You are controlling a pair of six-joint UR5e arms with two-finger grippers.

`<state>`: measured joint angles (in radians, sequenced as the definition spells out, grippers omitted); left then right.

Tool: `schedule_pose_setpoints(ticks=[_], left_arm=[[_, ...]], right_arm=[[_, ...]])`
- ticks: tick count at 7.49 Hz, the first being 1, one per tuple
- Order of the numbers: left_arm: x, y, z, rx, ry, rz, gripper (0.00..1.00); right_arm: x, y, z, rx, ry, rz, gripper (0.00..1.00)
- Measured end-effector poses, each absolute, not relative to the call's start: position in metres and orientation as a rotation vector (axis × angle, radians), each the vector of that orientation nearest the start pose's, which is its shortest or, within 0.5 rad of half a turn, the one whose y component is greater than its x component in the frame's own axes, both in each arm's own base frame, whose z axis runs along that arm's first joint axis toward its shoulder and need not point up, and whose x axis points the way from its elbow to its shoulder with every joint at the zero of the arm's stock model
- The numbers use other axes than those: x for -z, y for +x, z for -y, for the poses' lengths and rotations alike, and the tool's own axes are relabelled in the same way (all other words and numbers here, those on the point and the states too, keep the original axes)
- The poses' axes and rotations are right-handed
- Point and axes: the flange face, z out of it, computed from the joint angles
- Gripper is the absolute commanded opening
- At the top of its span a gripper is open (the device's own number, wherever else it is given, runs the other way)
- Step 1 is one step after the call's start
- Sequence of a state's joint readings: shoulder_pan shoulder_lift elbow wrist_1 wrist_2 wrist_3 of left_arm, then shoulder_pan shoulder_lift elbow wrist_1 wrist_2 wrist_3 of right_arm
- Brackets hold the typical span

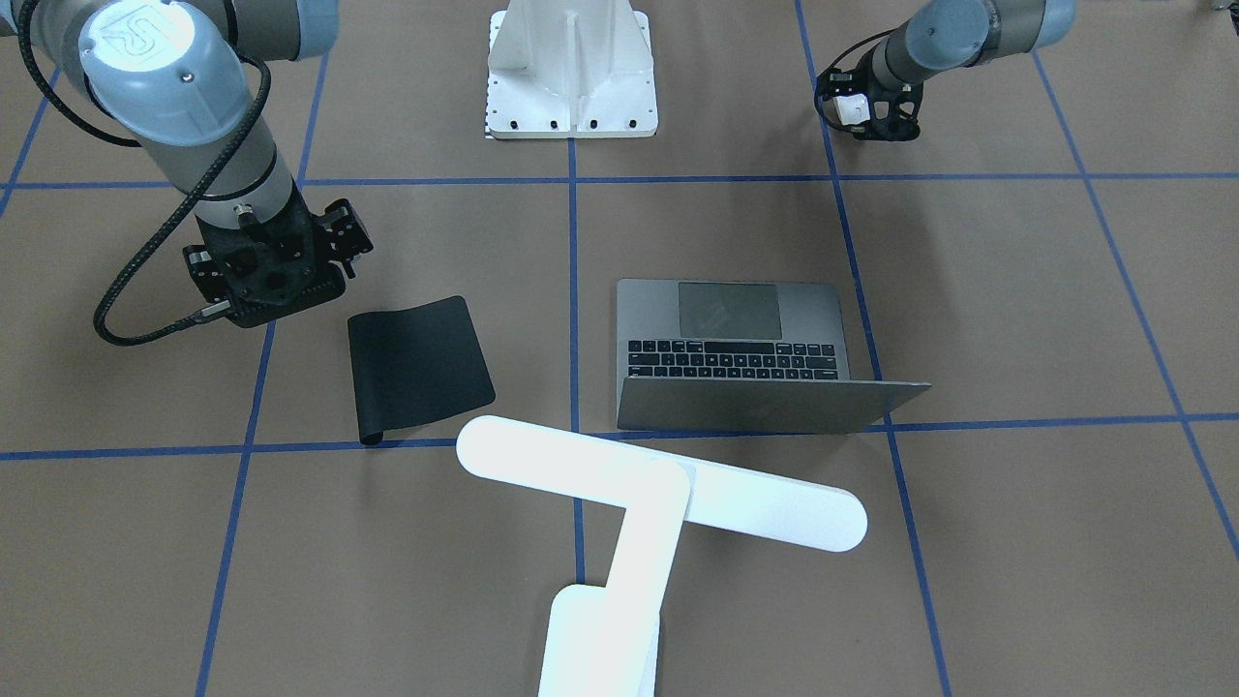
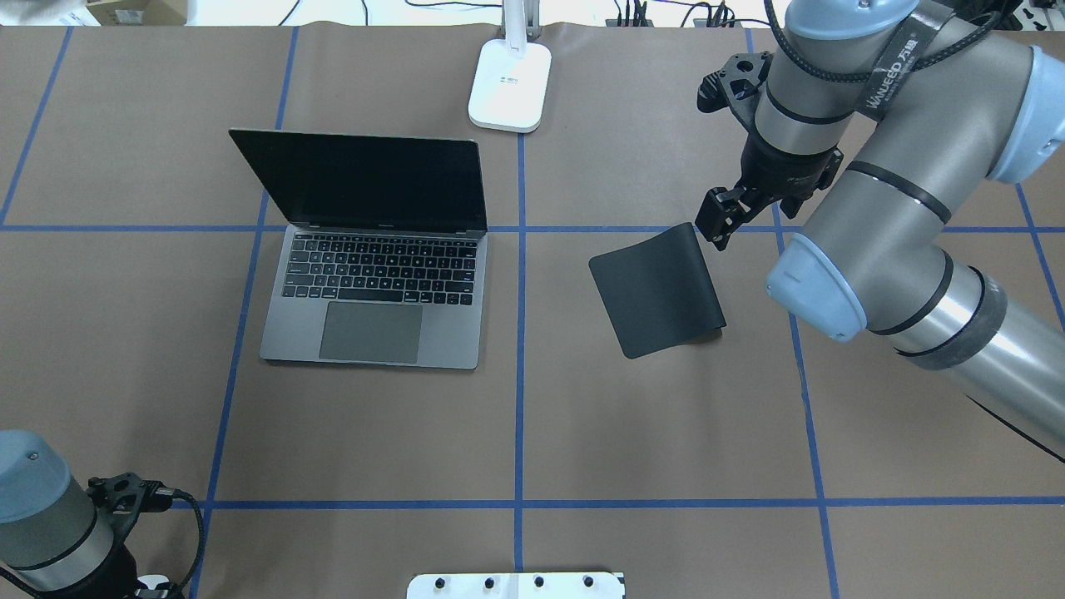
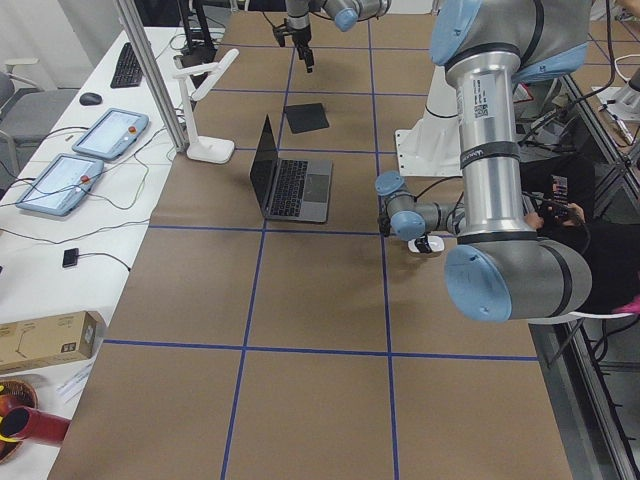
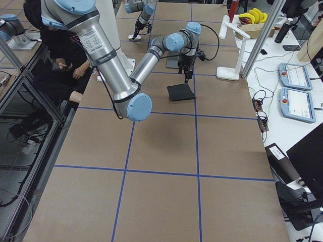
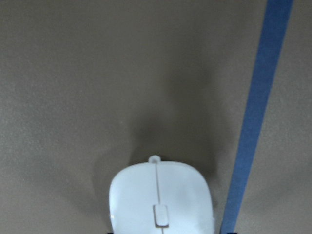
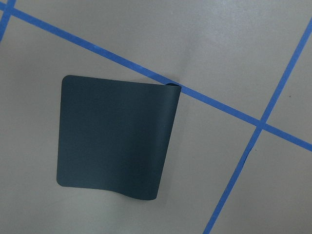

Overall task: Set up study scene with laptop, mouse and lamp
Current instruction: 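Grasp the white mouse with the left gripper while the right arm withdraws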

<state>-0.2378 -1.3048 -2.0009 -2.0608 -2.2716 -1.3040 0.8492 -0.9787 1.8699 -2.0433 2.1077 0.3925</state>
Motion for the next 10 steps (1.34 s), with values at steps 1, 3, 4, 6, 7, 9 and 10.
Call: schedule_pose_setpoints(ticks=[1, 3, 4, 6, 7, 9, 10], left_arm=[[-0.508, 0.373, 0.161, -0.256, -0.499, -0.776, 0.66], [-0.506, 0.373, 0.162, -0.257, -0.498, -0.78, 0.65], [-0.504, 0.372, 0.162, -0.257, -0.496, -0.784, 0.65], [-0.501, 0.372, 0.163, -0.254, -0.494, -0.789, 0.65], [-0.496, 0.37, 0.164, -0.25, -0.491, -0.797, 0.65], [-0.48, 0.361, 0.176, -0.226, -0.47, -0.827, 0.65], [-0.473, 0.357, 0.182, -0.212, -0.455, -0.842, 0.65]], right_arm=[[-0.248, -0.341, 0.512, 0.43, 0.067, 0.67, 1.0], [-0.248, -0.342, 0.511, 0.431, 0.067, 0.67, 1.0], [-0.248, -0.342, 0.511, 0.431, 0.067, 0.67, 1.0], [-0.248, -0.342, 0.511, 0.431, 0.066, 0.67, 1.0], [-0.249, -0.342, 0.511, 0.431, 0.066, 0.67, 1.0], [-0.247, -0.333, 0.513, 0.422, 0.077, 0.674, 1.0], [-0.247, -0.317, 0.519, 0.4, 0.088, 0.675, 1.0]])
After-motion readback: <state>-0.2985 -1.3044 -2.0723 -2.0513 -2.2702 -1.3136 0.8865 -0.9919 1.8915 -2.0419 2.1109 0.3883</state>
